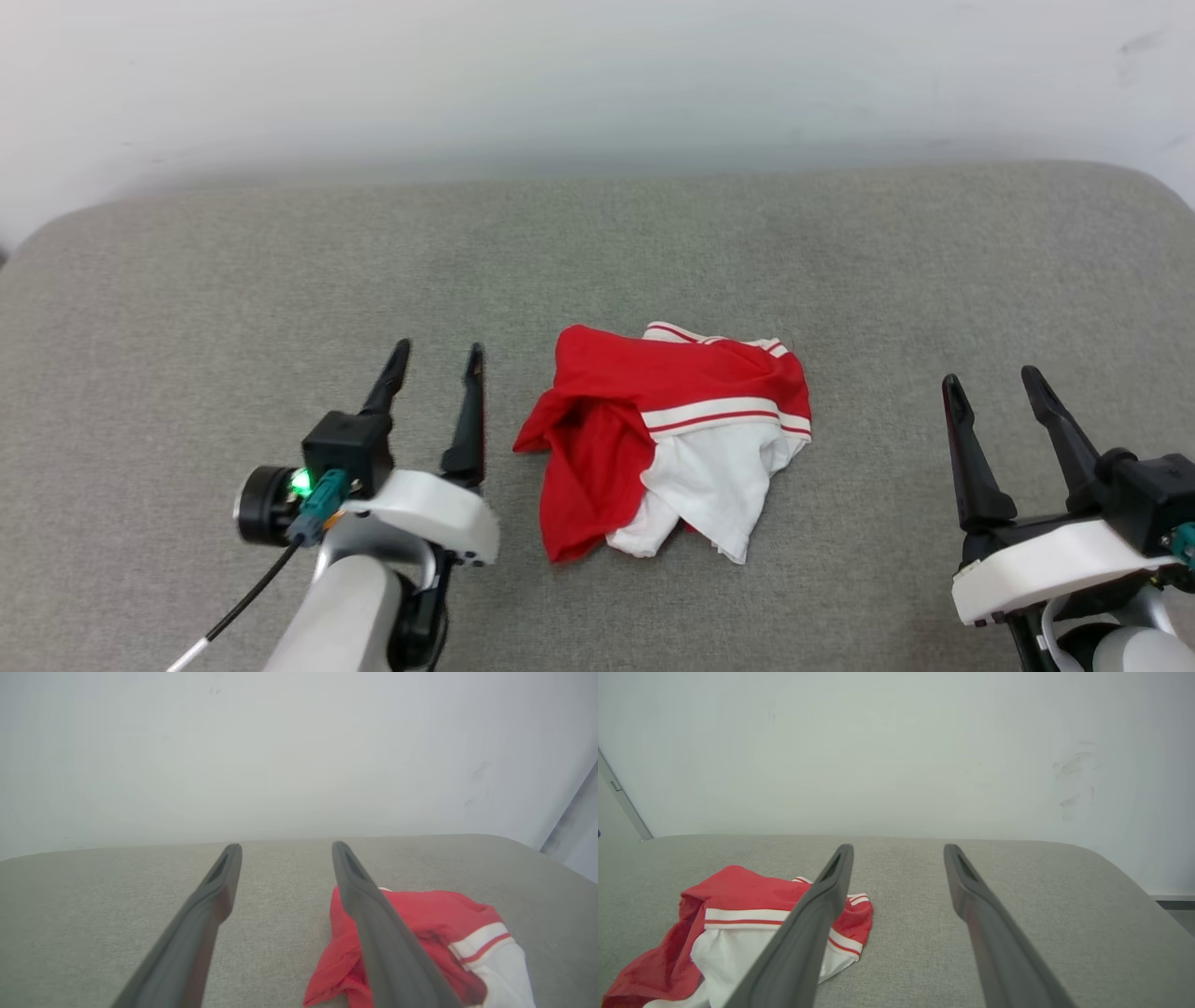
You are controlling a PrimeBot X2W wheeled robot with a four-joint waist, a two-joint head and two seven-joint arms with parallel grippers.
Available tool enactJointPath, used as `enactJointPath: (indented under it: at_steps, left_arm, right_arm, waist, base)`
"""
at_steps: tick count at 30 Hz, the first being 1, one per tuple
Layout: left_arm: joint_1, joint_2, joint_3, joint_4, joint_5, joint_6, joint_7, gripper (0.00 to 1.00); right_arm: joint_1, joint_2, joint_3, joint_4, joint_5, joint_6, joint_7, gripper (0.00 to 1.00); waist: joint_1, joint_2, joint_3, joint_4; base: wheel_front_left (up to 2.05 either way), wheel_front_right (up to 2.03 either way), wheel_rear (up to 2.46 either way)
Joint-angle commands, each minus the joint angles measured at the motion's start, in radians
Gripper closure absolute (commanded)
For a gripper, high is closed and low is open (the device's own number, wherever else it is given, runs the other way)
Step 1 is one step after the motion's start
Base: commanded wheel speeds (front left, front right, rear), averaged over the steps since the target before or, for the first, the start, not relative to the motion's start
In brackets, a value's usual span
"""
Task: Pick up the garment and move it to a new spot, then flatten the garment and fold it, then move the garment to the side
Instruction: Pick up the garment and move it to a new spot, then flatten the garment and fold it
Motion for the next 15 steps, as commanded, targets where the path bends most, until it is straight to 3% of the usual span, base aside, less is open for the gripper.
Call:
enactJointPath:
  at_steps: [1,8,15]
  left_arm:
    - [0.028,0.022,0.012,-0.007,0.008,0.014,-0.005,0.0]
    - [0.115,0.081,0.044,-0.051,-0.003,0.035,0.013,0.0]
    - [0.176,0.097,0.052,-0.101,-0.02,0.05,0.033,0.0]
  right_arm:
    - [0.02,0.001,-0.002,-0.011,-0.008,-0.001,0.007,0.0]
    - [0.07,0.007,-0.012,-0.03,-0.009,-0.001,0.027,0.0]
    - [0.108,0.014,-0.019,-0.051,-0.016,-0.001,0.049,0.0]
  waist:
    - [0.0,0.0,-0.021,0.021]
    - [0.0,0.0,-0.058,0.031]
    - [0.0,0.0,-0.084,0.03]
  base:
    - [0.0,0.0,0.0]
    - [0.0,0.0,0.0]
    - [0.0,0.0,0.0]
